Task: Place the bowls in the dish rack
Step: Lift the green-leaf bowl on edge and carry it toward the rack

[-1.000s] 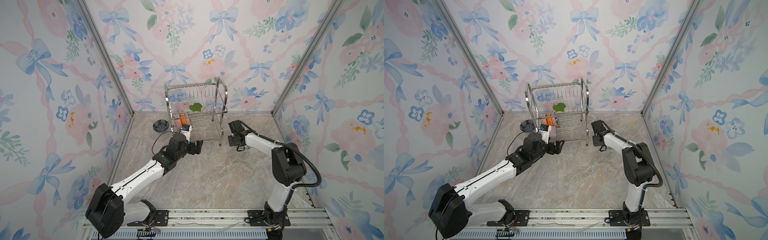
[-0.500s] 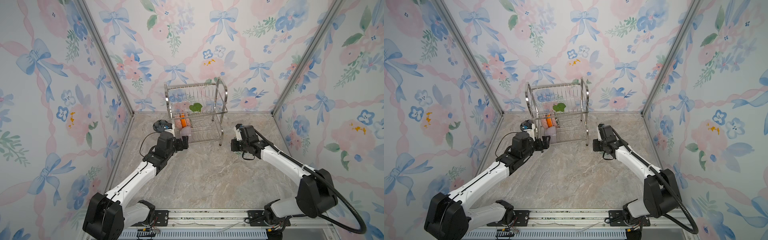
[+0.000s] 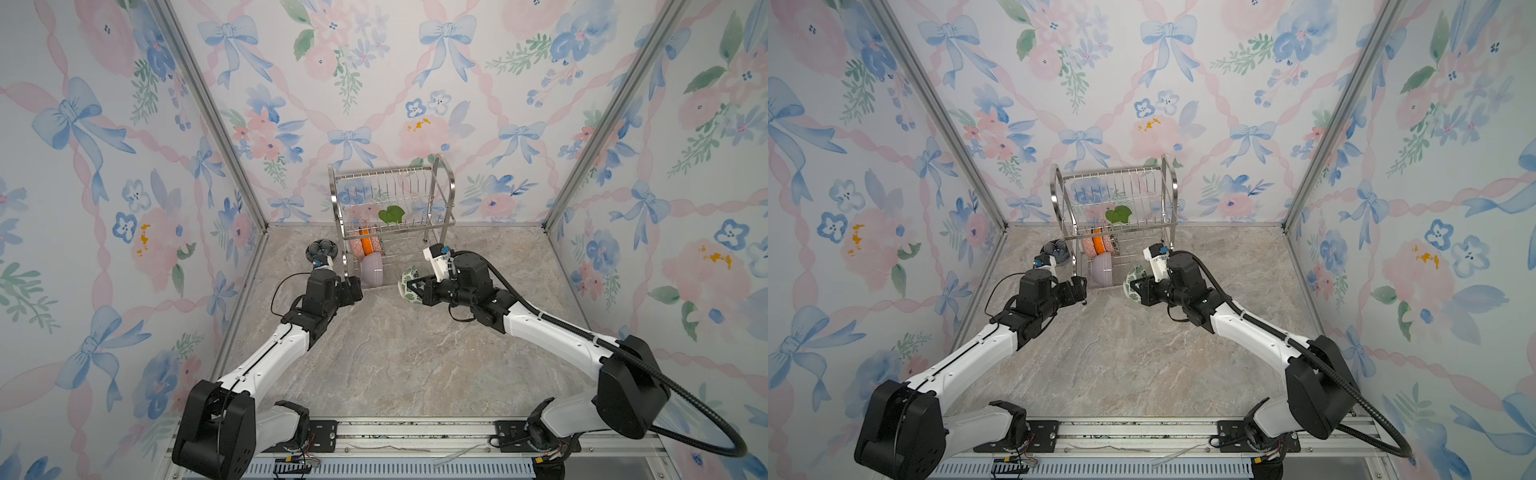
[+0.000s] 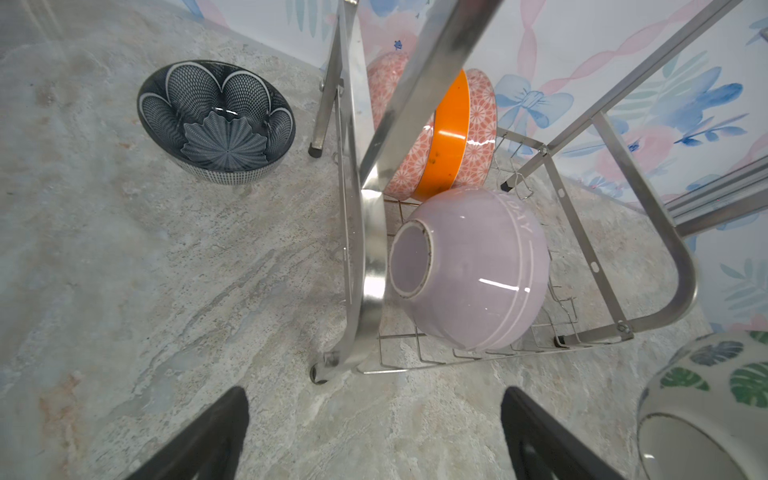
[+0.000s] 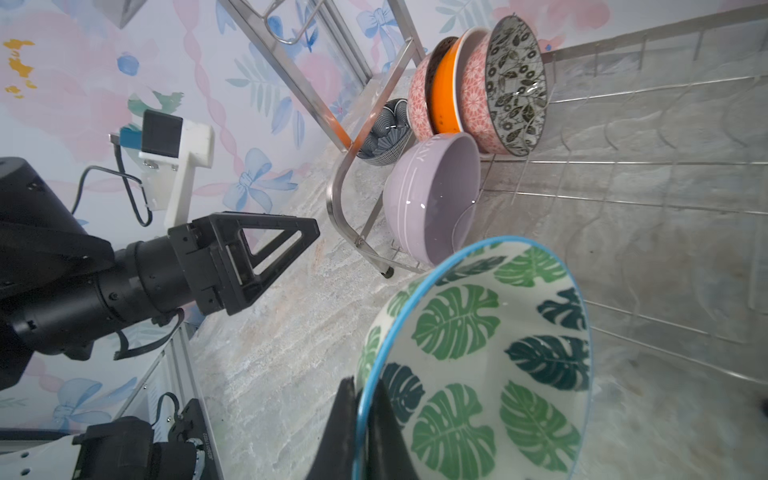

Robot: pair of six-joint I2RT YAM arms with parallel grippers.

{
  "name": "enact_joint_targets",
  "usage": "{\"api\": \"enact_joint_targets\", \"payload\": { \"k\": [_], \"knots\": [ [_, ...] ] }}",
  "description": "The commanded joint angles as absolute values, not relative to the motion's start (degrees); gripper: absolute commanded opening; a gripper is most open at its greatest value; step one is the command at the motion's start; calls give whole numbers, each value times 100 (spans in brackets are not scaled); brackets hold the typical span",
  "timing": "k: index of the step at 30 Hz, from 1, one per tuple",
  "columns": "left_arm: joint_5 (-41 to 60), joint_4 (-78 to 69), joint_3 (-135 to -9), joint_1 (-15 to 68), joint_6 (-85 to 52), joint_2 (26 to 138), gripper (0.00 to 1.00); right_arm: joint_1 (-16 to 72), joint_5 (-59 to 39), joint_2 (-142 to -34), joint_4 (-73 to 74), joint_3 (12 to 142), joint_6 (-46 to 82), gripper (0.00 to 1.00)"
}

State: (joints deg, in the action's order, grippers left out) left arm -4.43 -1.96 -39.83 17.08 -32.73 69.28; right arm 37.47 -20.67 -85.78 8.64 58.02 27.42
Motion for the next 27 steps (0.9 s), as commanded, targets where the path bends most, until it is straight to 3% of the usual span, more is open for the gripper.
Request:
{"api": "enact_joint_targets", "payload": {
  "k": [1, 15, 27],
  "knots": [
    [-335, -382, -3920, 1605, -3359, 7063, 93, 3735, -2400, -8904, 2118, 6062, 3149, 0],
    [-148, -571, -4166, 1521, -3287, 7686, 77, 3417, -2504, -9414, 2760, 6375, 3279, 0],
    [-298, -530, -4471, 1521, -3076, 8006, 44, 3252, -2619, -10341, 3487, 6643, 3726, 0]
  ]
}}
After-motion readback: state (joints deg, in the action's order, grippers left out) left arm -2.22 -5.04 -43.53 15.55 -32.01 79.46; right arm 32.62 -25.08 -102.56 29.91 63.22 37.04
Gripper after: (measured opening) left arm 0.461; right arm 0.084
